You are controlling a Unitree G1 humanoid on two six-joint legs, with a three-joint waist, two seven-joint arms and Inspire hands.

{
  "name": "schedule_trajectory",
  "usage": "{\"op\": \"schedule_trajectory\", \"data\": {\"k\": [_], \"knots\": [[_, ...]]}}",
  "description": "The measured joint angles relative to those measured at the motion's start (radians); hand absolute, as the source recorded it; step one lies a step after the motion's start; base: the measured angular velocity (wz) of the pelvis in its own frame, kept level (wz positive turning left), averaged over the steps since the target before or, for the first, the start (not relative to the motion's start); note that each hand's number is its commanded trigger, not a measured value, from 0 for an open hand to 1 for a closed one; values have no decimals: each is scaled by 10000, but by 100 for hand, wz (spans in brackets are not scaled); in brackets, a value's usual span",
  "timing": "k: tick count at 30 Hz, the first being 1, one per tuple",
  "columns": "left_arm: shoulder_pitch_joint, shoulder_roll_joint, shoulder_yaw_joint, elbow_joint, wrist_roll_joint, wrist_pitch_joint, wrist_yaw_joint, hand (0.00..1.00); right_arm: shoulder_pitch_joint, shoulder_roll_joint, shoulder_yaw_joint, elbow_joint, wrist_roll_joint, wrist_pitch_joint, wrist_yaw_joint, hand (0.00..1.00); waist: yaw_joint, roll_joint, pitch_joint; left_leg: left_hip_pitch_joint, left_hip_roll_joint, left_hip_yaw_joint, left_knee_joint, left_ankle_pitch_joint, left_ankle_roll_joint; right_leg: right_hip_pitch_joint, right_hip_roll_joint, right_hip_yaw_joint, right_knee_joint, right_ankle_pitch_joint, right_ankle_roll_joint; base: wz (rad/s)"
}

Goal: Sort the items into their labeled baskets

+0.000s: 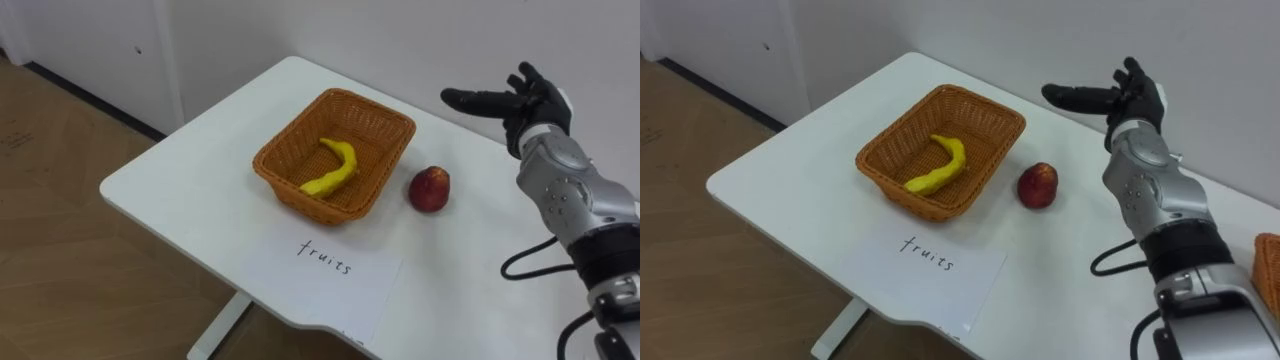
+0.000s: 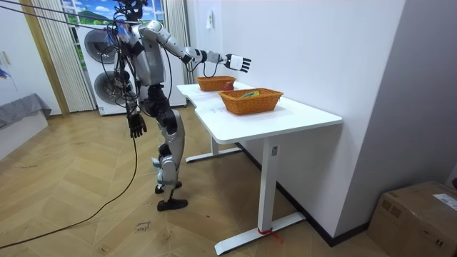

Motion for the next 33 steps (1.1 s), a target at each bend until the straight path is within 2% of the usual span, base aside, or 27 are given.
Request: {"op": "schedule_trajectory", "data": {"k": [5,9,11,17,26,33], "knots": [[74,1,2,-14,5,-18,-227,0,17,0,1,578,-5,0,-42,0,-12,2,-32,32,0,-33,-15,15,10,42,12,-12,-14,0,0,0],[140,25,-5,-17,-23,-28,-363,0,154,2,125,864,-2,-101,-72,0,-6,7,-5,141,-4,-55,-57,12,7,142,20,-9,-25,-1,1,2],[139,86,-205,-35,-102,-53,-360,0,446,13,144,891,18,-99,-49,0,130,-76,13,114,0,-76,-44,9,-1,110,31,5,-20,-1,1,0],[139,267,-378,7,-96,-187,-366,0,746,23,503,1119,14,-100,102,0,226,-228,65,-45,-34,-181,67,14,-12,37,40,-15,-29,-2,-1,3],[87,530,-405,-15,-106,-212,-320,0,751,27,621,1302,4,-109,4,0,433,-383,23,-699,-174,-387,431,-2,9,-366,58,-116,-49,-8,1,10],[-117,639,-688,-11,-125,-258,-139,0,751,27,988,1301,-6,-132,-51,0,431,-393,55,-1126,-144,-400,522,0,9,-768,80,-34,-19,-1,-8,2]]}}
